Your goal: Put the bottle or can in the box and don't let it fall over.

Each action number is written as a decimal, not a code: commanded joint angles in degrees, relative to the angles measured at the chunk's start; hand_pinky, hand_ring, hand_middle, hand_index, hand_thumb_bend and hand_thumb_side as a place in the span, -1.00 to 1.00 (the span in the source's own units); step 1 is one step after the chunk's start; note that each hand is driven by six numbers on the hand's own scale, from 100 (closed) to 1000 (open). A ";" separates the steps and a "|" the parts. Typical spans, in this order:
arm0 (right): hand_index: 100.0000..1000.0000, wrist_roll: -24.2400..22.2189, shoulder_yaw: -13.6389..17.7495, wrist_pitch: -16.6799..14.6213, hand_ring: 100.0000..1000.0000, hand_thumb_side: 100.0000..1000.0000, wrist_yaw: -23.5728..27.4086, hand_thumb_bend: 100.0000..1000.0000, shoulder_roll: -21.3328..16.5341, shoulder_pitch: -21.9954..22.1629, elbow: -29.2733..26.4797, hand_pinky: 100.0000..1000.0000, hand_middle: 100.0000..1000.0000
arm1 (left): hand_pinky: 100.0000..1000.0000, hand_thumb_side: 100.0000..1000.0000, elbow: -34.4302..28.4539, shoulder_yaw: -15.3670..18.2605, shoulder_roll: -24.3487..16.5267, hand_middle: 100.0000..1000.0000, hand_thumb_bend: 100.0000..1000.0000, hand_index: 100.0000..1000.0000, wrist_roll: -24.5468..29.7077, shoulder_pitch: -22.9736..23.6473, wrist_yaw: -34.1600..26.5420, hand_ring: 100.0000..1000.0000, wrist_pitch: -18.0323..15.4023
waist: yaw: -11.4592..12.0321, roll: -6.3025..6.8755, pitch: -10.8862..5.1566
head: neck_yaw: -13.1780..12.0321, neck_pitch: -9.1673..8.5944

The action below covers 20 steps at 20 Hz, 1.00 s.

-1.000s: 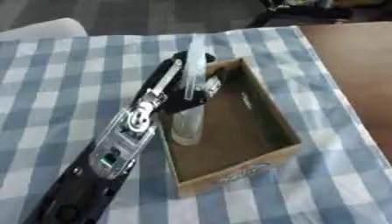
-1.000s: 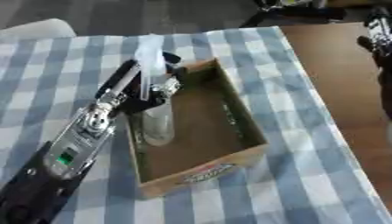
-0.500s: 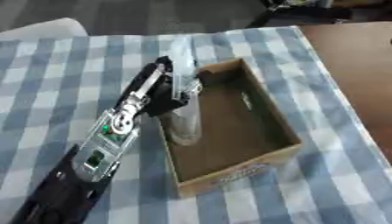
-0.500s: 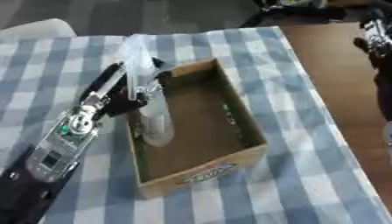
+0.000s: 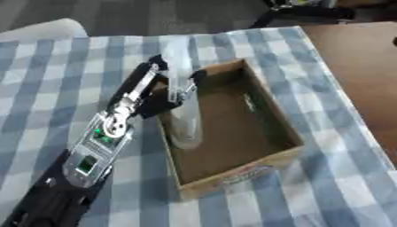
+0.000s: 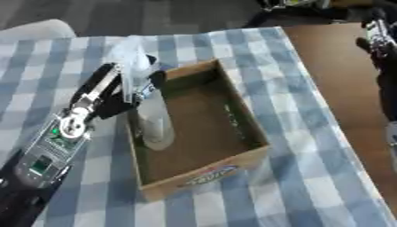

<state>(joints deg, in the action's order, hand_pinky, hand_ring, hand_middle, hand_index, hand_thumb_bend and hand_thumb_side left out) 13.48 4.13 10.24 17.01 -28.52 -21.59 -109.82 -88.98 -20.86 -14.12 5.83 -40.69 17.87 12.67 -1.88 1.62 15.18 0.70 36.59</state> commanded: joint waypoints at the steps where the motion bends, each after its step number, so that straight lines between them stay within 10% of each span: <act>1: 0.74 0.13 0.55 -0.04 1.00 -0.02 0.30 -1.00 -1.31 -0.41 -0.69 0.86 1.00 | 0.42 0.44 -1.83 0.78 -1.67 0.57 -0.34 0.68 0.91 -0.39 -0.01 0.70 -0.41 | 0.09 -0.11 -1.51 | 0.27 -0.42; 20: 0.74 0.13 0.59 -0.06 1.00 -0.03 0.37 -1.00 -1.41 -0.40 -0.67 0.85 1.00 | 0.36 0.40 -6.60 1.70 -4.87 0.55 -0.50 0.64 3.25 3.36 -3.85 0.67 -0.07 | 0.44 -0.21 -1.69 | 0.64 -0.04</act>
<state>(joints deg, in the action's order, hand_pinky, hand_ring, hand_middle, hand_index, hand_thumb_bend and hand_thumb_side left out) 13.50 4.19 10.25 17.01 -28.52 -21.58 -109.79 -93.99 -19.91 -17.64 9.23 -36.73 14.48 12.41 -1.47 1.62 15.04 1.17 36.62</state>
